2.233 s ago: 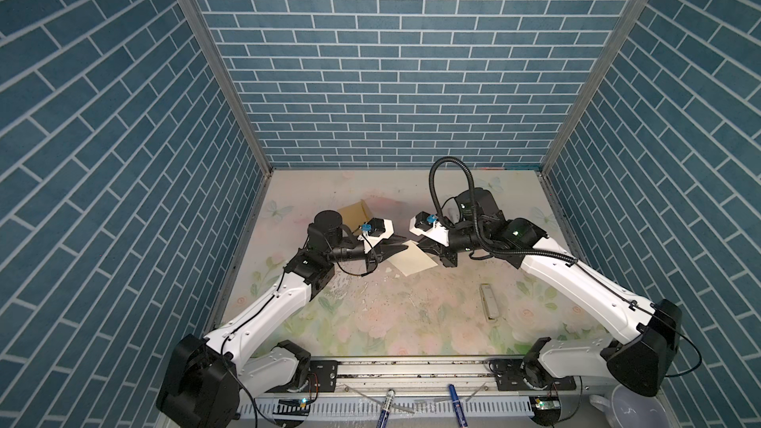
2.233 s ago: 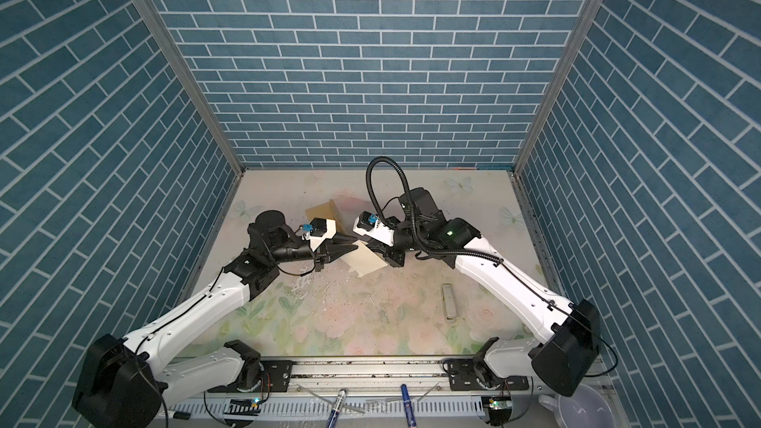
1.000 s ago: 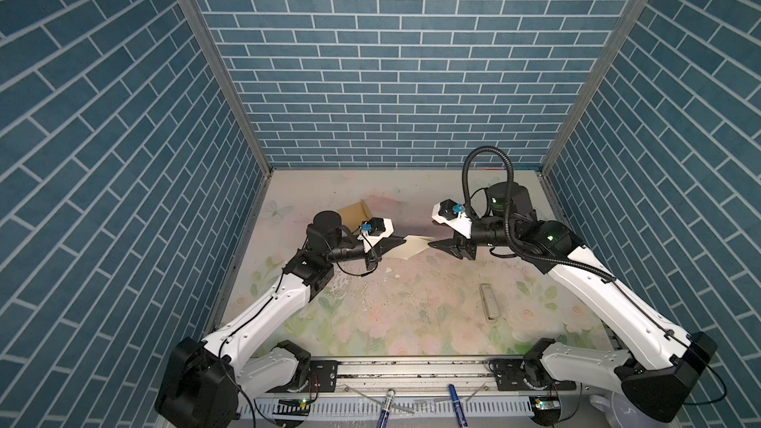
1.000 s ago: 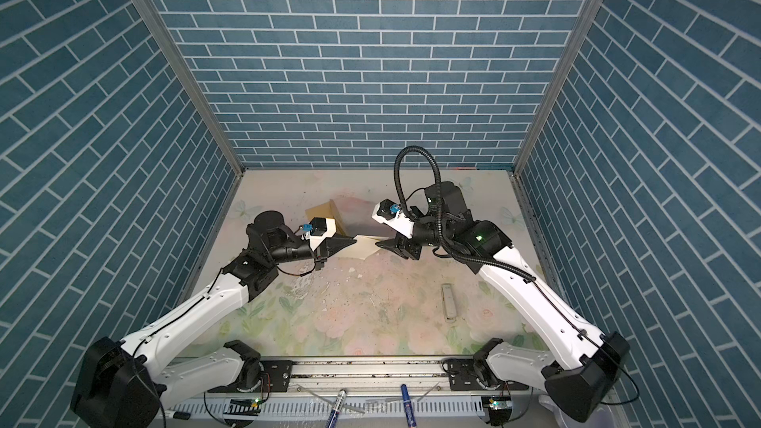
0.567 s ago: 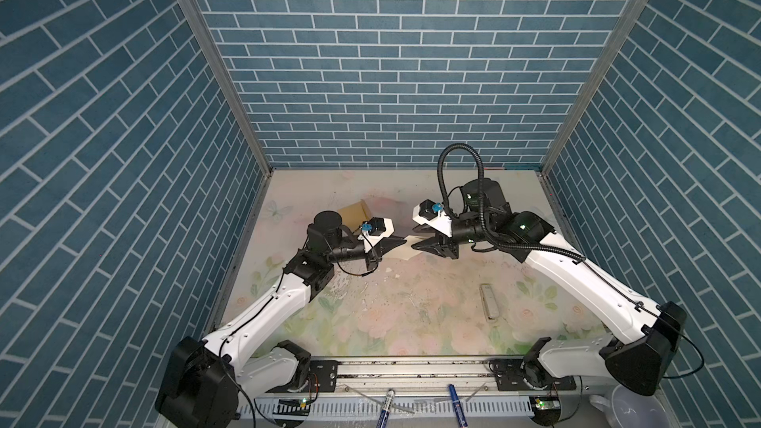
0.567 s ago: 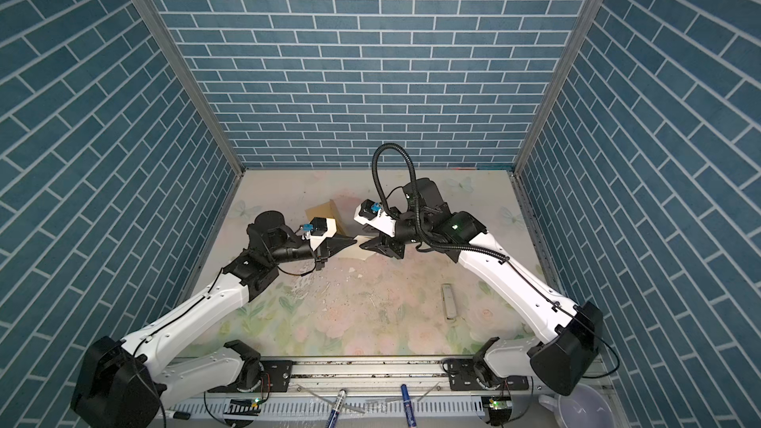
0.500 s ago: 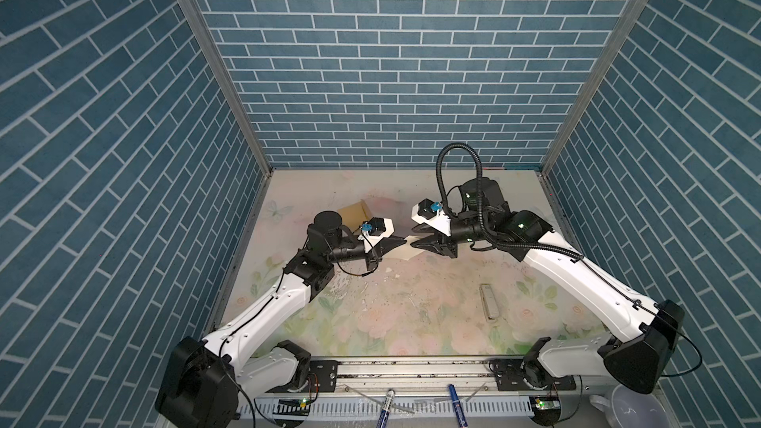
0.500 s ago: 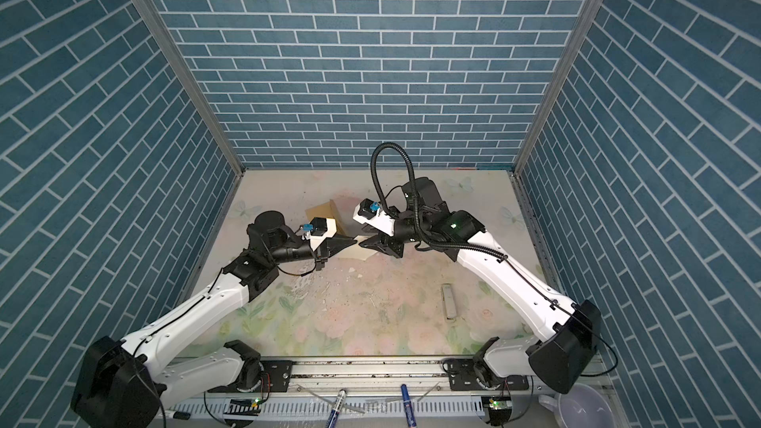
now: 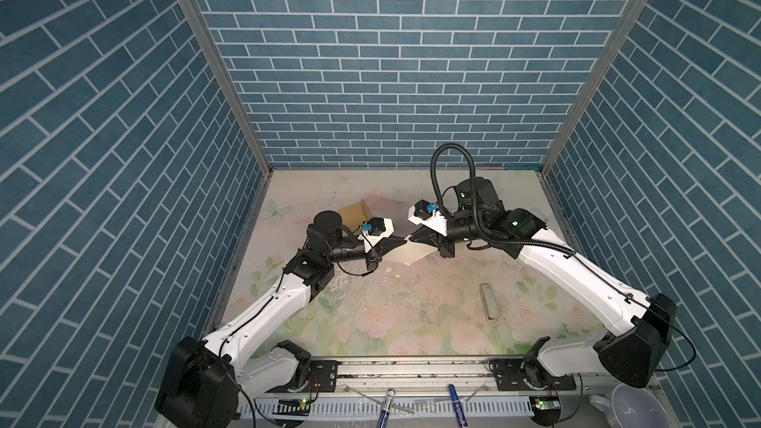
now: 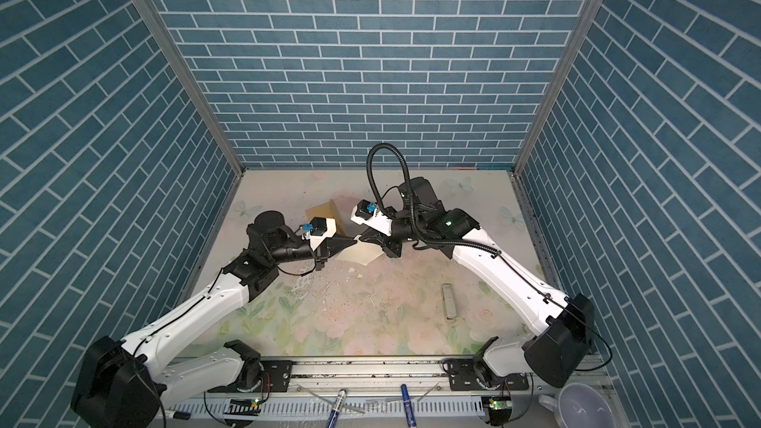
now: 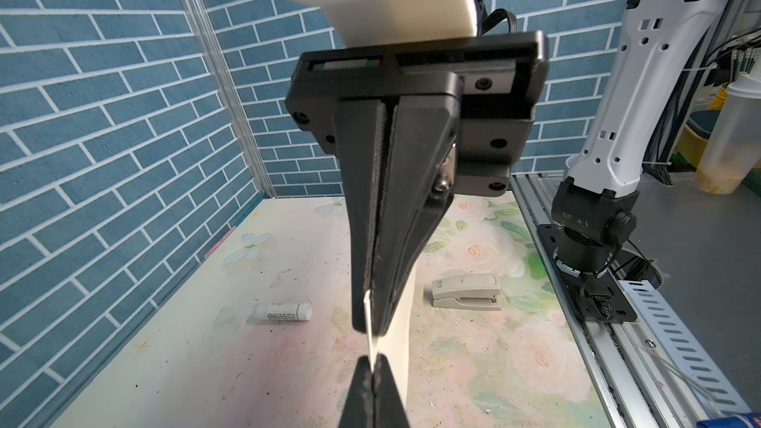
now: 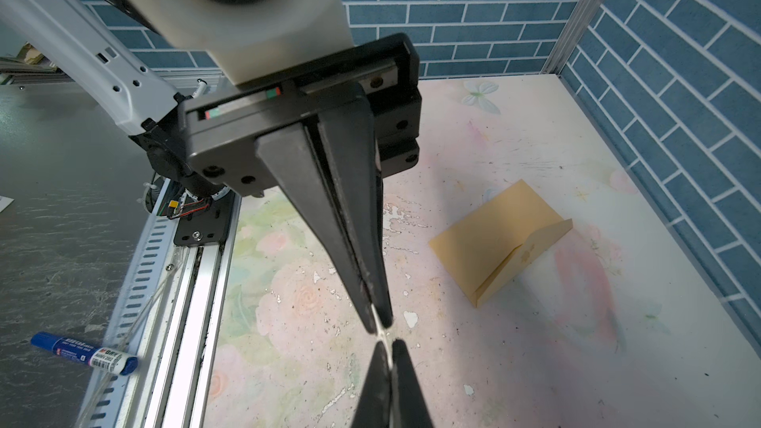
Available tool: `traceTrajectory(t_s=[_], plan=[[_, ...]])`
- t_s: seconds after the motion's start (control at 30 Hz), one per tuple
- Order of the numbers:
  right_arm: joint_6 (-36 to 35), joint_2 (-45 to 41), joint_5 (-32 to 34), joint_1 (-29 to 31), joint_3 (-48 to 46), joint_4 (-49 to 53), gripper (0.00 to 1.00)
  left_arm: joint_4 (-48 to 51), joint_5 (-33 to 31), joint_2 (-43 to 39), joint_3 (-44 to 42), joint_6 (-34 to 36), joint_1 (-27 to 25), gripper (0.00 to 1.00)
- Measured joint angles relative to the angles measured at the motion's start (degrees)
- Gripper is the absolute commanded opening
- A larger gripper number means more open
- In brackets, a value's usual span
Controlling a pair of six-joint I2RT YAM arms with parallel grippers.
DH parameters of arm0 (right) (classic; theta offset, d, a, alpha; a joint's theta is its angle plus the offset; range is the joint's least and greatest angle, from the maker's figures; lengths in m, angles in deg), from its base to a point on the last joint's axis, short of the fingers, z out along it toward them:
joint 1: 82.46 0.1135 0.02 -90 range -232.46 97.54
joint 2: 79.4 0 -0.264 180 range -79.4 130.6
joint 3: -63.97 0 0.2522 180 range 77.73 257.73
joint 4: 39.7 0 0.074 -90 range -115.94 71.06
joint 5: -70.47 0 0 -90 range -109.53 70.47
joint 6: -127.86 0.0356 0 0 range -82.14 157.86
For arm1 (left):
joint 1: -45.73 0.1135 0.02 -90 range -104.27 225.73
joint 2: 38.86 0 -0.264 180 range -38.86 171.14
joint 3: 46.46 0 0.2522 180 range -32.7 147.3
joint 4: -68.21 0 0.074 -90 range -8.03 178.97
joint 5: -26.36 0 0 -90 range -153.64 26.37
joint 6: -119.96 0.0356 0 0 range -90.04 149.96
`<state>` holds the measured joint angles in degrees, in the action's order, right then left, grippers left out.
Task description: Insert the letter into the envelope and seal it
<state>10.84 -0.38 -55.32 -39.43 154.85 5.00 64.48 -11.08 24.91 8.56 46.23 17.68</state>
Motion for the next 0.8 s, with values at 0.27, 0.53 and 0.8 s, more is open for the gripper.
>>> traceTrajectory(t_s=[0.27,0.53,0.8], plan=[[-0.5,0.0,0.5,0.0,0.0,0.2,0.0,-0.3,0.0,0.5,0.0,0.0,0.0,0.07],[-0.9,-1.1,1.6,0.0,0.0,-0.1,0.0,-0.3,-0.3,0.5,0.0,0.0,0.0,0.07],[-1.8,-2.7,2.6,0.0,0.0,-0.2,0.0,-0.4,-0.6,0.6,-0.2,0.0,0.0,0.07]])
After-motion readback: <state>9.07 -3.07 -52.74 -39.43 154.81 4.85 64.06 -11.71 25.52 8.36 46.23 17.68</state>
